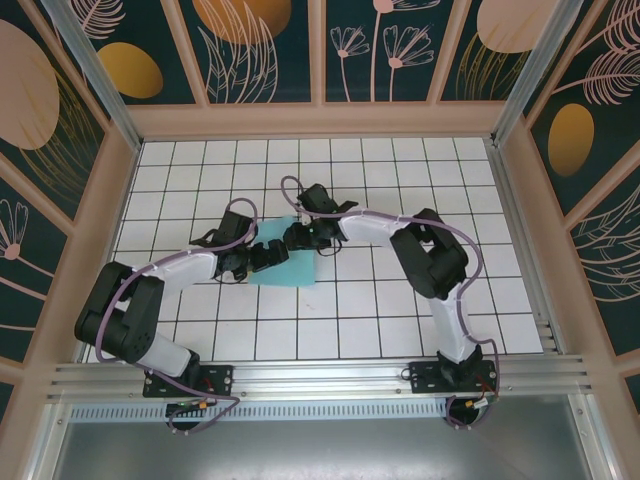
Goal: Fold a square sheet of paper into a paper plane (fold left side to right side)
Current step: Pick up the square sheet of paper from the center of the table.
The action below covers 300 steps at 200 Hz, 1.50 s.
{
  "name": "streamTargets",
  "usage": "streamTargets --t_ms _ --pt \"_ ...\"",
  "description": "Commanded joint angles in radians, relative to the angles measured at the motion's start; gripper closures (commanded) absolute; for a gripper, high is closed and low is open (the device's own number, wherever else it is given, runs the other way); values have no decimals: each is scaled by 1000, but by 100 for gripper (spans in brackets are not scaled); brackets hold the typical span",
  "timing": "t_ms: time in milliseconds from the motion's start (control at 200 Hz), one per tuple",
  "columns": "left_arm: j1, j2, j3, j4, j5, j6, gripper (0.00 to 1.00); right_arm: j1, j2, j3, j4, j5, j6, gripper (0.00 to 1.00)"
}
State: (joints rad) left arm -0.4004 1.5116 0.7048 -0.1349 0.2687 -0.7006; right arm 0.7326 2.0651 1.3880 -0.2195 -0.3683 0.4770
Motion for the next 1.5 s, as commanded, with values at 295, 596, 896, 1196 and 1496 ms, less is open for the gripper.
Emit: streamTargets --t_ms 295,596,896,1196,1496 --pt "-5 -135 28 -56 -108 30 2 -56 -121 -100 120 -118 51 68" --pt "-5 -268 91 -58 -188 27 1 -172 -287 -216 172 -259 5 69" --pt "-2 -337 210 90 -56 80 2 -424 -585 -367 246 -513 -76 69" --pt "-3 -234 362 238 300 132 1 -520 -723 -300 232 -742 -108 70" --pt "-3 -166 412 445 575 85 2 -505 -818 -186 239 -858 -75 70"
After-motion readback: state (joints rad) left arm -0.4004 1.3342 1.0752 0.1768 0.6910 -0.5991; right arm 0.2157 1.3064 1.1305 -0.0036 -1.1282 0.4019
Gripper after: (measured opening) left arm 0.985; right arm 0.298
